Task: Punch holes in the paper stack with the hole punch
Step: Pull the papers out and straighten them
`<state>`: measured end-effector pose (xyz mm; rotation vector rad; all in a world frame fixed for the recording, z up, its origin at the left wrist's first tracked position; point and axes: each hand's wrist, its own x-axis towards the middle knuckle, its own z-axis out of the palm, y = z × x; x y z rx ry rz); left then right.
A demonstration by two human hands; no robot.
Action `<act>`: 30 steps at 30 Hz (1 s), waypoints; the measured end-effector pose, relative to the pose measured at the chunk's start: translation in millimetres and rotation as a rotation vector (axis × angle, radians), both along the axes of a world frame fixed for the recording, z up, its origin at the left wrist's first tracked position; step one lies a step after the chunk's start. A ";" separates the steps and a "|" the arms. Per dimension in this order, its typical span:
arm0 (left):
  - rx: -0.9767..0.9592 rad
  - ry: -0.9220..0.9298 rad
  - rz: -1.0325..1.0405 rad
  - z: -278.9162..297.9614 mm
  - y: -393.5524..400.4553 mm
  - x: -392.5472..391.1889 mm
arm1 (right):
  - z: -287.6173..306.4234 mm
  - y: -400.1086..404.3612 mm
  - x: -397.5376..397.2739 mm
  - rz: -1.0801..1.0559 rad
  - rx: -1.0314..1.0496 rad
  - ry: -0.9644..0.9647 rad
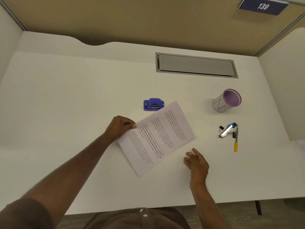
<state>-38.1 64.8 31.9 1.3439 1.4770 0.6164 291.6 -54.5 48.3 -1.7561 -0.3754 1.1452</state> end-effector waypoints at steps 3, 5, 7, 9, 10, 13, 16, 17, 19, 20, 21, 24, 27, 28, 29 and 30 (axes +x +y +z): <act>0.008 -0.084 0.069 2.9 -3.0 5.2 | 6.5 12.6 -10.6 0.053 -0.001 0.103; 0.010 -0.142 0.140 6.0 -3.2 10.8 | 14.1 26.7 -21.6 0.114 0.060 0.174; 0.015 -0.209 0.211 10.1 -3.4 16.9 | 22.3 42.4 -32.4 0.192 0.138 0.285; 0.019 -0.267 0.267 14.4 -3.8 21.9 | 29.8 58.4 -40.3 0.205 0.182 0.367; 0.018 -0.296 0.293 15.9 -3.9 24.0 | 32.1 66.0 -42.5 0.203 0.207 0.377; 0.020 -0.366 0.329 19.4 -3.9 25.7 | 39.3 85.3 -43.9 0.227 0.317 0.358; -0.056 -0.438 0.295 21.8 -1.4 20.0 | 50.8 98.6 -38.4 0.310 0.414 0.298; -0.080 -0.463 0.255 25.1 0.3 17.5 | 54.9 102.0 -35.3 0.348 0.431 0.264; -0.086 -0.494 0.129 37.4 5.7 13.8 | 63.3 108.3 -29.8 0.426 0.451 0.192; -0.082 -0.509 0.069 46.0 9.4 13.1 | 68.0 111.0 -27.3 0.463 0.458 0.155; -0.084 -0.530 0.025 55.6 13.7 13.1 | 73.0 113.2 -25.4 0.500 0.463 0.120; -0.053 -0.557 -0.035 82.0 29.1 18.8 | 86.5 116.1 -22.5 0.599 0.487 0.024; 0.031 -0.519 -0.013 102.2 40.0 32.1 | 93.2 115.9 -22.9 0.657 0.514 -0.034; 0.063 -0.501 0.011 106.6 41.2 36.5 | 93.6 115.4 -23.0 0.658 0.520 -0.040; 0.092 -0.487 0.043 109.6 40.9 40.6 | 93.4 114.6 -22.6 0.654 0.528 -0.039; 0.121 -0.482 0.072 110.9 39.7 43.6 | 92.7 113.6 -21.9 0.647 0.536 -0.035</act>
